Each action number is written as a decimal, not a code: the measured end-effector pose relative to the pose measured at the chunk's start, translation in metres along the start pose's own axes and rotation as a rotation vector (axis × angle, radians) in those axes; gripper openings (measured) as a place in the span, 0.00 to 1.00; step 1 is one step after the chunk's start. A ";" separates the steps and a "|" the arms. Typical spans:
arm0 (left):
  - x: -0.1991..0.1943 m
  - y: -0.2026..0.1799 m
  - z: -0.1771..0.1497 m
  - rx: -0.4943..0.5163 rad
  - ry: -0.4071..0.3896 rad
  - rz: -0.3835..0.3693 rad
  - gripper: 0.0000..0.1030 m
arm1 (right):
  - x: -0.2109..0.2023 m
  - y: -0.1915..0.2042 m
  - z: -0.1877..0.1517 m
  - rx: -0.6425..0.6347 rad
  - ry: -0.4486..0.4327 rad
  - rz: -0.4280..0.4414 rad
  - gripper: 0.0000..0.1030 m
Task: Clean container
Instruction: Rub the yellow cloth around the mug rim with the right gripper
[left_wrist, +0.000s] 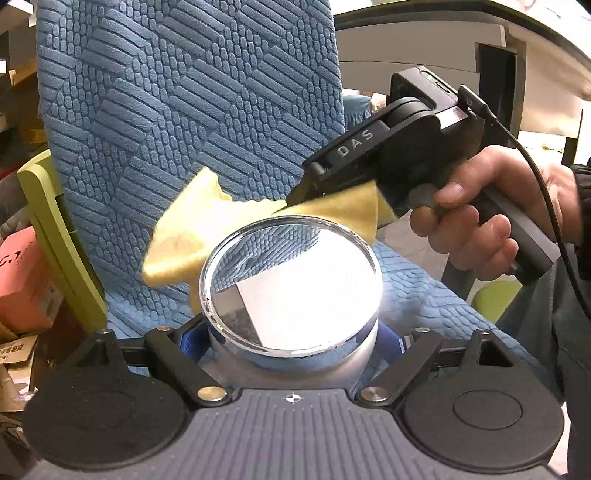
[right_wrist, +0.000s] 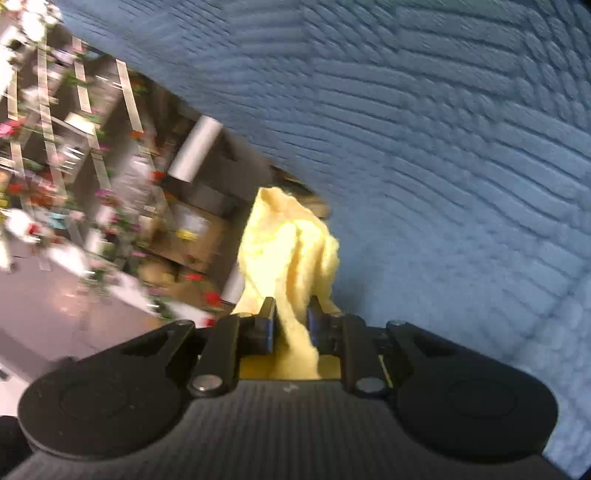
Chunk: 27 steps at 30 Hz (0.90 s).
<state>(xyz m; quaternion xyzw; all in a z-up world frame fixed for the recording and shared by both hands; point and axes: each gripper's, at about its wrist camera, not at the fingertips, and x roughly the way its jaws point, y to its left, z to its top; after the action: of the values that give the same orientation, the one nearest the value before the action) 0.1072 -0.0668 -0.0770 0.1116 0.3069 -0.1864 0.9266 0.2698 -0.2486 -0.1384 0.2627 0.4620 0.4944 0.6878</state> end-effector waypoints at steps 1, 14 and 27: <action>0.001 -0.001 -0.001 0.000 0.002 0.003 0.88 | 0.001 0.000 0.000 -0.011 0.007 -0.011 0.19; 0.003 -0.010 -0.004 -0.072 0.029 0.104 0.90 | 0.029 -0.001 0.004 -0.039 0.060 -0.060 0.19; -0.007 -0.026 -0.003 -0.111 -0.015 0.232 0.86 | 0.045 -0.014 0.020 -0.107 0.195 0.000 0.19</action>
<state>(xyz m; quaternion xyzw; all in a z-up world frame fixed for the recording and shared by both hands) 0.0892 -0.0872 -0.0774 0.0934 0.2950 -0.0612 0.9489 0.2980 -0.2101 -0.1579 0.1761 0.4995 0.5417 0.6527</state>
